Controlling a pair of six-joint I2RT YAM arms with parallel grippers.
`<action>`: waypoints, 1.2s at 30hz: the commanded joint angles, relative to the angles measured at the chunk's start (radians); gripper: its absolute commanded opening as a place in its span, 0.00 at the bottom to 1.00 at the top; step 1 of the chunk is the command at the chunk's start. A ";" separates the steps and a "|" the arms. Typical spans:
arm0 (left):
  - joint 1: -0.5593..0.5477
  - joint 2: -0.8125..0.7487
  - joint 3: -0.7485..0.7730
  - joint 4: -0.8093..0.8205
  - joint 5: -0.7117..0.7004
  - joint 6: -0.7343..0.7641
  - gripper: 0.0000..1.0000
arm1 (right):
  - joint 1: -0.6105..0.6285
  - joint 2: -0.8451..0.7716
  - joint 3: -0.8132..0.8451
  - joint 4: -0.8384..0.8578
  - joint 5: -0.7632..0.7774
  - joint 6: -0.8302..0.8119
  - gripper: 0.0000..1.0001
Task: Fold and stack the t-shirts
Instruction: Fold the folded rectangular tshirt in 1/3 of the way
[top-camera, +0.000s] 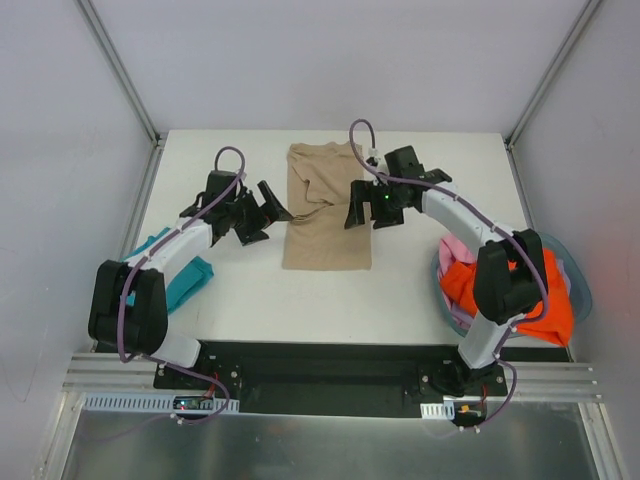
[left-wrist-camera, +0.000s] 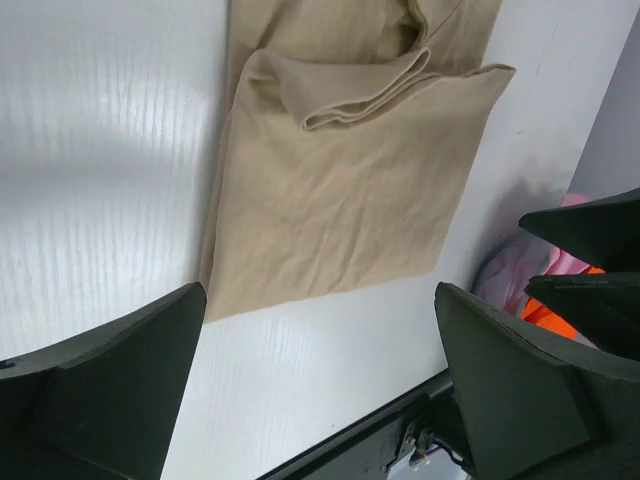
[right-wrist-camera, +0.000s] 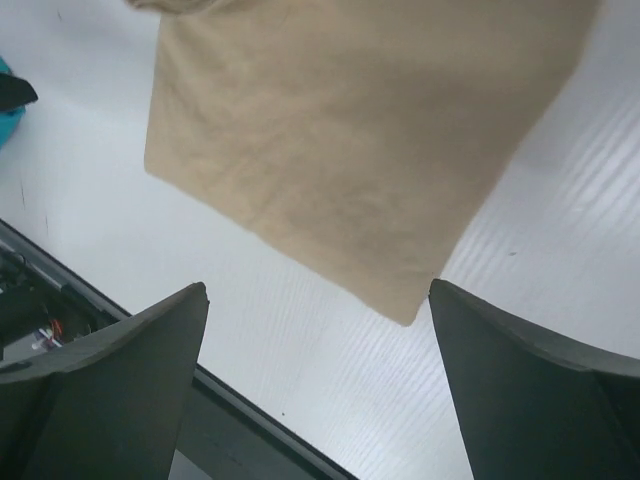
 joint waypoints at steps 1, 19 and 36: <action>-0.007 -0.079 -0.098 -0.009 -0.027 -0.017 0.99 | 0.055 -0.058 -0.117 0.053 0.027 0.059 0.97; -0.025 -0.271 -0.346 -0.017 -0.024 -0.098 0.99 | 0.200 0.328 0.252 0.225 -0.060 0.230 0.97; -0.025 -0.250 -0.299 -0.040 -0.021 -0.069 0.99 | 0.141 0.318 0.478 0.334 0.130 0.228 0.97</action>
